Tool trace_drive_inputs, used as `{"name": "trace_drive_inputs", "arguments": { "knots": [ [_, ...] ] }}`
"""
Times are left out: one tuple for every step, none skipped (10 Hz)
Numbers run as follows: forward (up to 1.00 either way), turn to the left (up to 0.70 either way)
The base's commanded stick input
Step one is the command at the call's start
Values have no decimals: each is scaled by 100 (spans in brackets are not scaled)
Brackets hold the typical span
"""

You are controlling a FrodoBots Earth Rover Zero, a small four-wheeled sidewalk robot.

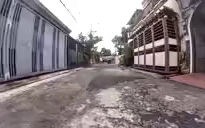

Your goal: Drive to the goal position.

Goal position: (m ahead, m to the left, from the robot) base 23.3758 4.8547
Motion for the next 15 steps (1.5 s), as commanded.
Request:
{"name": "trace_drive_inputs", "arguments": {
  "knots": [
    [100, 0],
    [100, 0],
    [100, 0],
    [100, 0],
    [100, 0],
    [100, 0],
    [100, 0],
    [100, 0],
    [100, 0],
    [100, 0],
    [100, 0],
    [100, 0],
    [100, 0],
    [100, 0],
    [100, 0]
  ]
}}
